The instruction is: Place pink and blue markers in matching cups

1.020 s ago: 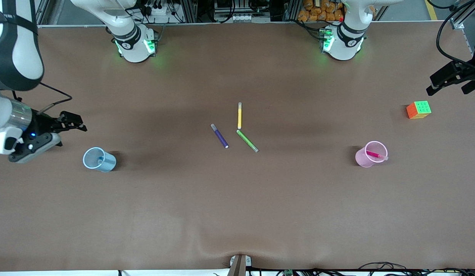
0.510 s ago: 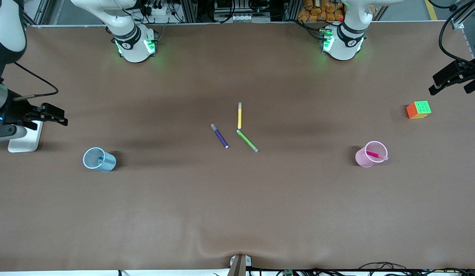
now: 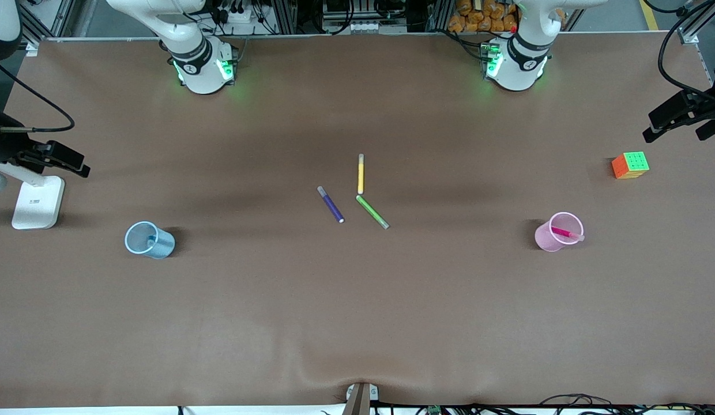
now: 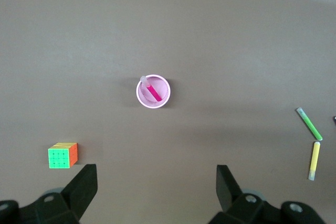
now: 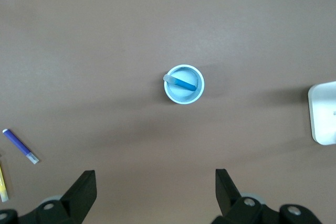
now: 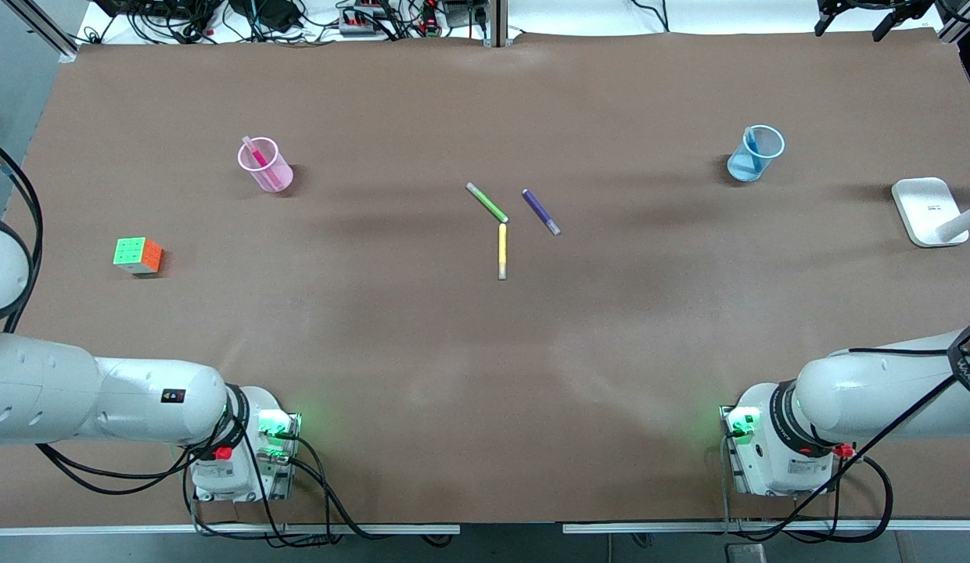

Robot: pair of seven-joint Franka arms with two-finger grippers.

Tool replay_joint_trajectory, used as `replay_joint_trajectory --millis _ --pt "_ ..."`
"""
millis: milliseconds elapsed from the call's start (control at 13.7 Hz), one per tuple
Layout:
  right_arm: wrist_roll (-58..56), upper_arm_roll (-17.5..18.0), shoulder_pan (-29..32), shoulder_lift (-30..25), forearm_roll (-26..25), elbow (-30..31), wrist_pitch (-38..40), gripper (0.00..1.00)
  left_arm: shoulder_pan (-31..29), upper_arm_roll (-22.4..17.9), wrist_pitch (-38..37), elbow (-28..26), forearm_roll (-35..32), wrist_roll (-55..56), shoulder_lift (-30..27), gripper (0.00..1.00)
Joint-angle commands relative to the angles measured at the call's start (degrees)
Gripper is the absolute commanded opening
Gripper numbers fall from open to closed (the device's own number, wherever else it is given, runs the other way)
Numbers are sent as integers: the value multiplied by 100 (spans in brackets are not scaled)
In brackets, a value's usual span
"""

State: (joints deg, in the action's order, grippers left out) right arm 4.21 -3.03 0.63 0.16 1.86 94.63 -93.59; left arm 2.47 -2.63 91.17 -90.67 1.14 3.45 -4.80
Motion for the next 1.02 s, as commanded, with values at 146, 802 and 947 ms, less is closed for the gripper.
replay_joint_trajectory --millis 146,802,947 --pt "-409 39 42 -69 -292 -85 270 100 52 -18 -90 50 -123 -2 49 100" --pt "-473 56 42 -25 -221 -401 429 100 25 -9 -99 154 -61 -82 234 100" --pt "-482 56 51 -25 -221 -428 490 100 34 -1 -108 155 -61 -81 234 100"
